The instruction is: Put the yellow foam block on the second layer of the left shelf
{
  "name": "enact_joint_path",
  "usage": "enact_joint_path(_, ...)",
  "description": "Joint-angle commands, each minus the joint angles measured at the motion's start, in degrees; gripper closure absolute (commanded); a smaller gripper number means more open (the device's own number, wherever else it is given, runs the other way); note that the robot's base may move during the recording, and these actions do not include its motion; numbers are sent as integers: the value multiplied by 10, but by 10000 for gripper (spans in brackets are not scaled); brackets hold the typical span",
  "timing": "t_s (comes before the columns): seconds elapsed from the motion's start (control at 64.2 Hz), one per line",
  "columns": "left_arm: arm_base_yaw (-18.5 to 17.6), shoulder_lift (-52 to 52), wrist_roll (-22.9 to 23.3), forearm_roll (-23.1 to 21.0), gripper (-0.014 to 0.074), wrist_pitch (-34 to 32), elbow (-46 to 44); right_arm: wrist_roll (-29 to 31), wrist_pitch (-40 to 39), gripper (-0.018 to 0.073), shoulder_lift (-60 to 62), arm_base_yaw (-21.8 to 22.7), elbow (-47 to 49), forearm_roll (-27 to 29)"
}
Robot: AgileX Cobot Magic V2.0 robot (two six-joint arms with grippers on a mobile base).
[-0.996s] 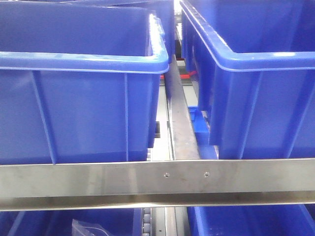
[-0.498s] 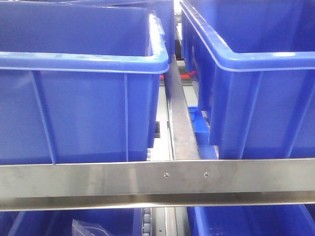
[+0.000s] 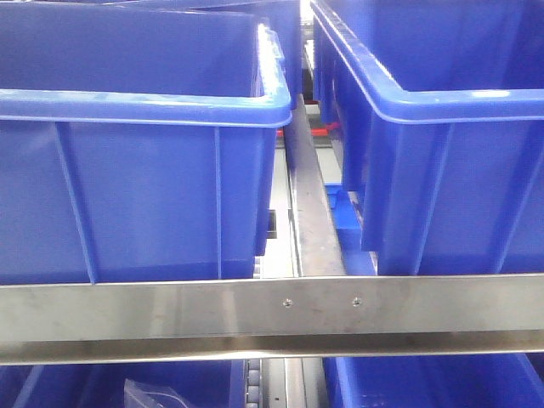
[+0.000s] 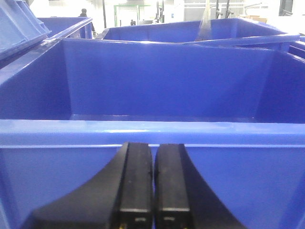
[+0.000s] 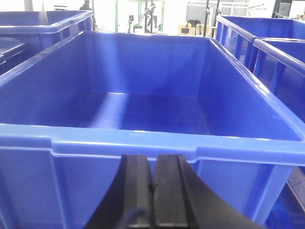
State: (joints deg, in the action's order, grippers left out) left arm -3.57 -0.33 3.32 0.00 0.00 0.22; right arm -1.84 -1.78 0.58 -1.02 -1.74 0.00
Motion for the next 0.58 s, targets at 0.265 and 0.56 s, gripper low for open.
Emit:
enact_joint_path(0.265, 0, -11, 2, -3, 472, -47, 15, 1, -55, 505, 10, 2, 13, -5)
enact_joint_path(0.56, 0, -11, 2, -3, 472, -47, 15, 1, -55, 505, 10, 2, 13, -5)
